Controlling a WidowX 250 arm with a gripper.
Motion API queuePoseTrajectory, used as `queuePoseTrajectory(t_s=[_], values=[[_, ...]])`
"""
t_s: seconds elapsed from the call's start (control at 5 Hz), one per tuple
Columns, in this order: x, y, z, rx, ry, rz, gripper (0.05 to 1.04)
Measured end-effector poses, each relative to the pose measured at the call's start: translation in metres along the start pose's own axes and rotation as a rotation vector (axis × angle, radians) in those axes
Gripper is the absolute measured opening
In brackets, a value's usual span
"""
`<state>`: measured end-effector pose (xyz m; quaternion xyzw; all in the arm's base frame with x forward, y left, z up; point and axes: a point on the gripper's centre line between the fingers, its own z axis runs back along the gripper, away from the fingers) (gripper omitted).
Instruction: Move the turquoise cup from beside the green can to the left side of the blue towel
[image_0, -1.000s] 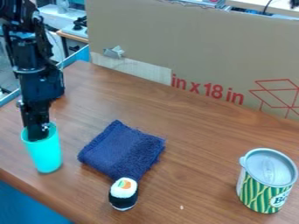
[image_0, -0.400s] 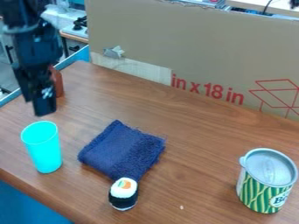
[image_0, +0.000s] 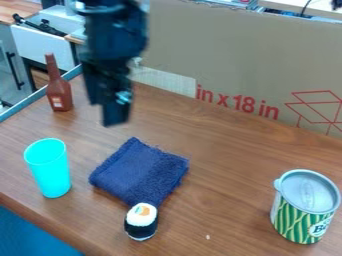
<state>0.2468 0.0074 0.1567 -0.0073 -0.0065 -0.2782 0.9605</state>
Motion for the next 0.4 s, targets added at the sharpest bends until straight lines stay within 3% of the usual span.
queuePoseTrajectory(t_s=[0.2,0.4], values=[[0.02,-0.042,-0.012,-0.008,0.019,0.046,1.001],[0.028,-0.059,-0.021,-0.014,0.052,0.136,1.001]])
